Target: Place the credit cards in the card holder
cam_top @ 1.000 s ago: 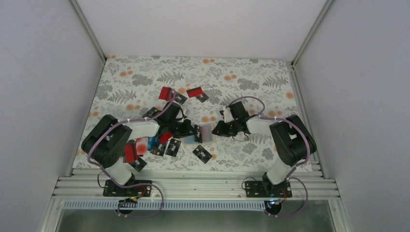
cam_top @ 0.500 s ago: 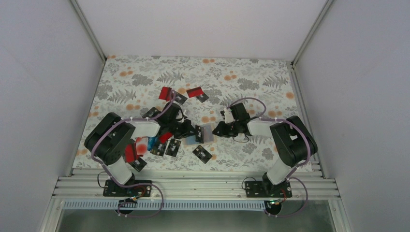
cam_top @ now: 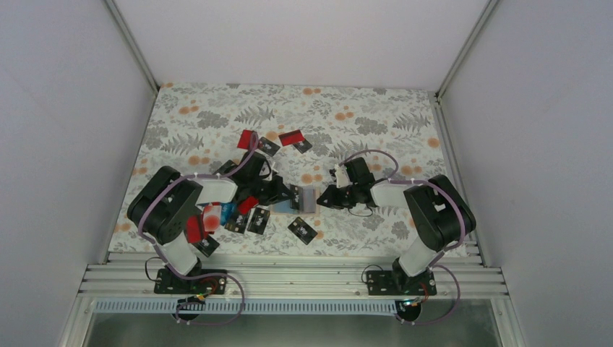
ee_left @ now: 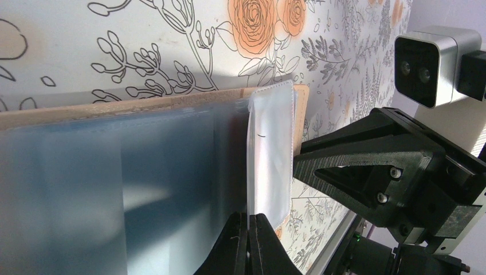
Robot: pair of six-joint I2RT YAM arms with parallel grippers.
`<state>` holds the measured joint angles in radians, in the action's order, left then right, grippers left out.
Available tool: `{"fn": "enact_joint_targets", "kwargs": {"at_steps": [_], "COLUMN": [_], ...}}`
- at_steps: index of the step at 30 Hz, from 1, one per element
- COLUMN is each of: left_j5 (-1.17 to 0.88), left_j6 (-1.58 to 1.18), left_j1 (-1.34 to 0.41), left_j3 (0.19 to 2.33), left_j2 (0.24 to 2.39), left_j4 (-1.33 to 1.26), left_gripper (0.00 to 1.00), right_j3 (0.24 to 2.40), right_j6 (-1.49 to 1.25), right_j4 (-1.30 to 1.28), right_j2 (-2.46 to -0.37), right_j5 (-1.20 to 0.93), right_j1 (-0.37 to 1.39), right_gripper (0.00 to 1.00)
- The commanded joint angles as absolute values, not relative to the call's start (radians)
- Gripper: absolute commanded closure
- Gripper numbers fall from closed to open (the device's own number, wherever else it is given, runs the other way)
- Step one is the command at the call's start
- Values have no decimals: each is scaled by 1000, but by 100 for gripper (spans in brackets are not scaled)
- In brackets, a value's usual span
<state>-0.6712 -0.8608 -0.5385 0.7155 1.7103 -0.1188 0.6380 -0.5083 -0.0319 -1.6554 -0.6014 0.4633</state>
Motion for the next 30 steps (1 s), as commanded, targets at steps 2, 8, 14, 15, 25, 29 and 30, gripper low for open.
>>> {"fn": "enact_joint_targets", "kwargs": {"at_steps": [2, 8, 14, 15, 25, 29, 30], "left_j5": [-692, -704, -707, -707, -706, -705, -706], "left_j6": [-866, -872, -902, -906, -922, -923, -923], "left_j1": [-532, -544, -560, -562, -590, -599, -602], "left_j3": [701, 677, 666, 667, 688, 697, 700], "left_j2": [1716, 1719, 1742, 1748, 1780, 1793, 1798], "left_j4": [-157, -186, -234, -239, -254, -255, -256], "left_gripper": [98, 98, 98, 97, 98, 98, 98], "right_j3": [587, 598, 598, 597, 589, 588, 586], "right_j6": [-513, -515, -524, -526, -532, -531, -531], "right_j4": [-152, -155, -152, -151, -145, -143, -143], "right_j2": [-1691, -1701, -1698, -1698, -1697, -1701, -1702], "right_j5": [-551, -552, -554, -554, -555, -554, -555], "right_j1": [484, 488, 495, 497, 506, 508, 508], "right_gripper": [89, 89, 89, 89, 89, 89, 89]}}
